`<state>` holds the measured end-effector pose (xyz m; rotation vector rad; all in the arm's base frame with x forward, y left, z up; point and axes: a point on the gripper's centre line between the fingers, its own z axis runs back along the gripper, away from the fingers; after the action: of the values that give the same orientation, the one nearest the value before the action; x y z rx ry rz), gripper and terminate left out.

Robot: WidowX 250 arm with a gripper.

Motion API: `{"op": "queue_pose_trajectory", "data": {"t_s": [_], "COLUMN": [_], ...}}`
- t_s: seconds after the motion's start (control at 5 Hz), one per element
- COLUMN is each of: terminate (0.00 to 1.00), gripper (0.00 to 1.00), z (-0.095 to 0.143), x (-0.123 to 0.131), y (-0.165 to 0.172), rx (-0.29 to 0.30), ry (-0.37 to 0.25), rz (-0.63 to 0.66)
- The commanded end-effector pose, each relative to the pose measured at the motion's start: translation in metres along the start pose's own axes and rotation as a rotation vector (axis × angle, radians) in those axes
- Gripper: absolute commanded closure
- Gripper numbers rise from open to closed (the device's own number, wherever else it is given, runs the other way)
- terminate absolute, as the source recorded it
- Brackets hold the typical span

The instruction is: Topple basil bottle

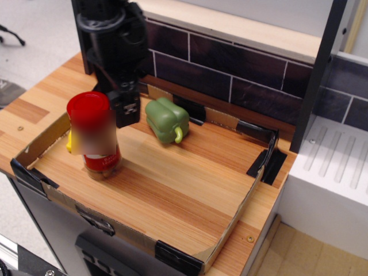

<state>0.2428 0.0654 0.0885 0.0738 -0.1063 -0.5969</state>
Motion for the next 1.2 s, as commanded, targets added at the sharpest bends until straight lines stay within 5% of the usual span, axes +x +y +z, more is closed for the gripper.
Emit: {"op": "queue_pose_trajectory", "data": {"t_s": [0.0,0.6,0.8,1.0], "terminate": [0.0,0.0,0.0,0.0], "gripper": [0.0,0.0,1.0,1.0], "z": [0.015,0.007,0.007,0.008], "x": [-0.016,-0.031,-0.03,-0.028], "y": [0.009,0.01,0.012,0.012], "rx": [0.031,0.057,0.04,0.037], "ry": [-0.011,-0.002,-0.003,-0.024], "rz": [-0.02,-0.035,-0.092,-0.174]}}
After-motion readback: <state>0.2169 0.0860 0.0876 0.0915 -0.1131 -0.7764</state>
